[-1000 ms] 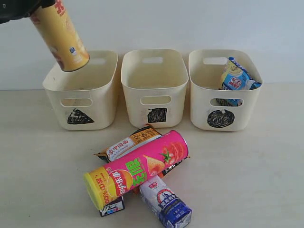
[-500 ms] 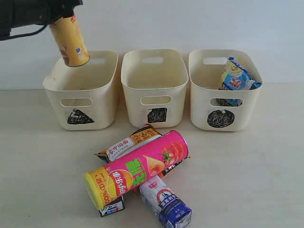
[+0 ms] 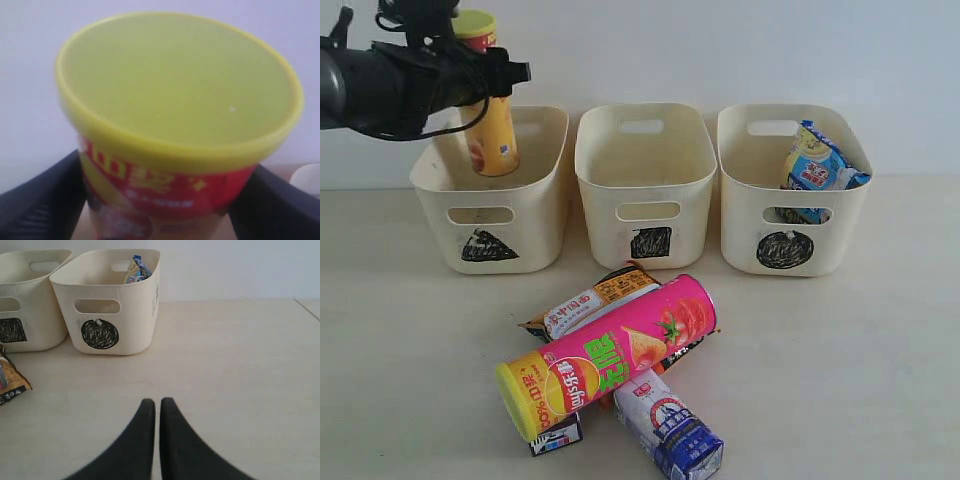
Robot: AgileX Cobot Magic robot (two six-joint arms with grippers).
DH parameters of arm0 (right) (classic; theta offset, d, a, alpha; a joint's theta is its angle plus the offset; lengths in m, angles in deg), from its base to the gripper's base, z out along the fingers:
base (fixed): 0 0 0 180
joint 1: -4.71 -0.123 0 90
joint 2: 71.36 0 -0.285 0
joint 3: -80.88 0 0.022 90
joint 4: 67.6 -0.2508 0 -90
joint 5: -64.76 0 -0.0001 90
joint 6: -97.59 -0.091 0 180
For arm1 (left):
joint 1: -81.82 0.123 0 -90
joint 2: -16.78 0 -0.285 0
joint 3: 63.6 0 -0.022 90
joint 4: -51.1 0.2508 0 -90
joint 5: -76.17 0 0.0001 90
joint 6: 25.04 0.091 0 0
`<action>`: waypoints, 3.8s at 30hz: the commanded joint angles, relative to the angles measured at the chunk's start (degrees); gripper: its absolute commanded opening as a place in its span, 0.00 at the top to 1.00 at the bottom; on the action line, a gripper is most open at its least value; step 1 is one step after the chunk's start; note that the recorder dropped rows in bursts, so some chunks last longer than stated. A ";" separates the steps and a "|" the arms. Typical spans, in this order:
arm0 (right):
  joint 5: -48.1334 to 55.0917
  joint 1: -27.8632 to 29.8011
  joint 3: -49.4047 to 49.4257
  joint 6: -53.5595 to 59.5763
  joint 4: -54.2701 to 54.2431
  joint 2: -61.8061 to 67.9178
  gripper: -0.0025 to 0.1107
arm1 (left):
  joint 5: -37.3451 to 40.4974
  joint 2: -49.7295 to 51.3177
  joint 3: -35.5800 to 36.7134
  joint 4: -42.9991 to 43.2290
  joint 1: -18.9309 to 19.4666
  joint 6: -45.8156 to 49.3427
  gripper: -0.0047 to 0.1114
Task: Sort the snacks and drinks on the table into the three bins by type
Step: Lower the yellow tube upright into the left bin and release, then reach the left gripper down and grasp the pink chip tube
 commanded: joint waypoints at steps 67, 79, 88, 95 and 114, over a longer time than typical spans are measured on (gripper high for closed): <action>-0.71 0.15 -0.04 -0.04 0.41 -0.37 0.98 | 54.72 -54.52 41.85 14.85 0.84 -6.94 0.93; -0.71 0.15 -0.04 -0.04 0.41 -0.37 0.98 | 85.46 -51.93 37.65 36.45 -3.83 -16.58 0.93; -0.71 0.15 -0.04 -0.04 0.41 -0.37 0.98 | 82.13 -47.57 37.65 52.30 -16.24 -23.52 0.91; -0.71 0.15 -0.04 -0.04 0.41 -0.37 0.98 | 73.13 -40.67 36.35 59.23 -22.23 -29.19 0.41; -0.71 0.15 -0.04 -0.04 0.41 -0.37 0.98 | 64.82 -20.01 27.29 65.14 -22.78 -31.55 0.20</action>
